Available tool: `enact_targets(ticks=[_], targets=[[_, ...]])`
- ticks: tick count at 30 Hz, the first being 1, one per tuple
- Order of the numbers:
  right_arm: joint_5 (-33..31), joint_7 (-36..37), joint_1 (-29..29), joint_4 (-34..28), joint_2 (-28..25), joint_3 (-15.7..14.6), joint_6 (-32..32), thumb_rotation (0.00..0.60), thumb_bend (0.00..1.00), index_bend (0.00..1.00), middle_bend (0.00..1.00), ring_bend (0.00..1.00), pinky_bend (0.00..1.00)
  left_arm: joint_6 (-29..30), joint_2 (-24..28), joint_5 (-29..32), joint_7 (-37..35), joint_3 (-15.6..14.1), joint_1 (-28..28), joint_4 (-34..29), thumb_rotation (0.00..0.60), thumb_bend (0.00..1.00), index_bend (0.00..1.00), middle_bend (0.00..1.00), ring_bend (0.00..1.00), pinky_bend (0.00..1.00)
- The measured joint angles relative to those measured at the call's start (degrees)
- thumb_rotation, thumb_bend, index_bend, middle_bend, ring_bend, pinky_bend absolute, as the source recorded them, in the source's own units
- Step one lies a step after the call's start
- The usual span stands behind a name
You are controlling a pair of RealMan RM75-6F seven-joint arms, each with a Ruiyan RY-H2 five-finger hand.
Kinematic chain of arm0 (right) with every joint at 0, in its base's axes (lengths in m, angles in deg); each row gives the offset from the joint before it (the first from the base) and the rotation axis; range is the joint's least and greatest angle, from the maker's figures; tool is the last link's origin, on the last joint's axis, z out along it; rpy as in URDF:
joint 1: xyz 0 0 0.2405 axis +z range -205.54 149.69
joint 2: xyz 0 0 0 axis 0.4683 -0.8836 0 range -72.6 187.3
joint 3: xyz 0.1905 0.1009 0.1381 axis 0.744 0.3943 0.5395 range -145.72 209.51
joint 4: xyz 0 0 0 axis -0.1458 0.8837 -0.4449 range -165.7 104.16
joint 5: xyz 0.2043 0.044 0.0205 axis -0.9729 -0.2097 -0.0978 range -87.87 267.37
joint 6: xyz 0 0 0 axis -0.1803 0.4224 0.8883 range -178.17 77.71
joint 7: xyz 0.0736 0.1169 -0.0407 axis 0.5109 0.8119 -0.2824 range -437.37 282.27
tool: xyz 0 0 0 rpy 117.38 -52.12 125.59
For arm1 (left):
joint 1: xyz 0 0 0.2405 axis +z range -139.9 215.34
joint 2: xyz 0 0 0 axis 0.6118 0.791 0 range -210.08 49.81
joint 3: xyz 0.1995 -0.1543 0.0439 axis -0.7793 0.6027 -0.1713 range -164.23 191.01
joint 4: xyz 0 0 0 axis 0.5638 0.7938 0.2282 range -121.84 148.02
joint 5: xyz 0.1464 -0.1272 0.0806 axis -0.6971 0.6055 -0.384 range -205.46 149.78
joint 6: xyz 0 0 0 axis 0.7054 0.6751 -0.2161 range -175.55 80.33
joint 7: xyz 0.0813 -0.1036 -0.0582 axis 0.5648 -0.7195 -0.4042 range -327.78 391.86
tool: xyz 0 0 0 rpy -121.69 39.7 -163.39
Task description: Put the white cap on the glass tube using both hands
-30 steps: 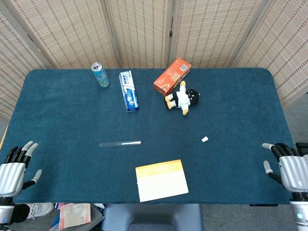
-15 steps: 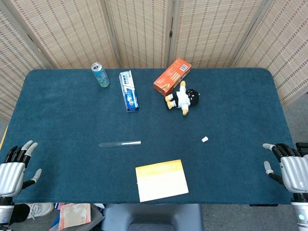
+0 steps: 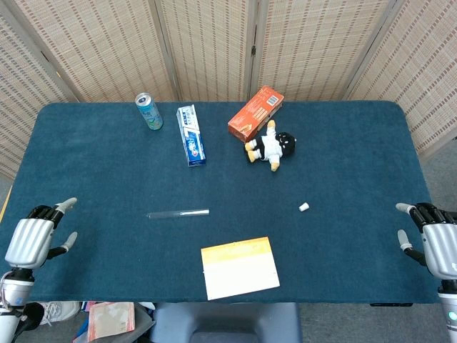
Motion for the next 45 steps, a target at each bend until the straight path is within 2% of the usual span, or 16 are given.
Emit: enact_targets(ticks=[4, 8, 12, 19, 27, 34, 38, 45], targets=[[-0.1, -0.2, 0.5, -0.3, -0.2, 0.3, -0.5, 0.600, 0.39, 0.28, 0.35, 0.23, 0.30, -4.1, 0.2, 0.6, 0.8, 1.9, -4.0, -1.8, 0.600, 0.31, 0.31, 0.60, 0.65, 0.62], [-0.3, -0.4, 0.9, -0.4, -0.3, 0.4, -1.0, 0.600, 0.39, 0.28, 0.35, 0.23, 0.30, -9.0, 0.3, 1.5, 3.3, 3.3, -8.1, -3.9, 0.600, 0.31, 0.34, 0.71, 0.74, 0.78], [-0.5, -0.5, 1.1, -0.5, -0.4, 0.4, -1.4, 0.600, 0.38, 0.28, 0.35, 0.23, 0.30, -14.8, -0.2, 3.4, 7.4, 4.5, -12.7, -6.0, 0.600, 0.31, 0.36, 0.80, 0.82, 0.87], [-0.9, -0.6, 1.1, -0.5, -0.7, 0.2, -1.7, 0.600, 0.39, 0.28, 0.35, 0.23, 0.30, -23.7, -3.2, 11.6, 16.4, 6.1, -20.2, -8.3, 0.600, 0.31, 0.35, 0.88, 0.92, 0.97], [-1.1, -0.3, 1.2, -0.3, -0.6, 0.1, -2.2, 0.600, 0.39, 0.28, 0.35, 0.23, 0.30, -28.3, -9.5, 23.8, 24.2, 6.9, -27.4, -6.8, 0.600, 0.31, 0.31, 0.97, 1.00, 1.00], [-1.5, 0.1, 1.4, 0.3, -0.5, 0.0, -2.6, 0.600, 0.39, 0.28, 0.35, 0.23, 0.30, -29.2, -16.0, 34.4, 31.4, 6.4, -33.4, -2.2, 0.600, 0.28, 0.37, 0.99, 1.00, 1.00], [-1.8, 0.3, 1.5, 0.5, -0.6, 0.1, -2.9, 0.600, 0.39, 0.28, 0.35, 0.23, 0.30, -29.3, -19.1, 39.0, 34.4, 5.4, -36.1, 0.9, 0.600, 0.27, 0.41, 1.00, 1.00, 1.00], [-2.1, 0.8, 1.6, 0.7, -0.8, 0.0, -3.3, 0.600, 0.39, 0.28, 0.35, 0.23, 0.30, -29.0, -22.5, 44.7, 37.1, 4.2, -39.5, 4.4, 0.600, 0.27, 0.41, 1.00, 1.00, 1.00]])
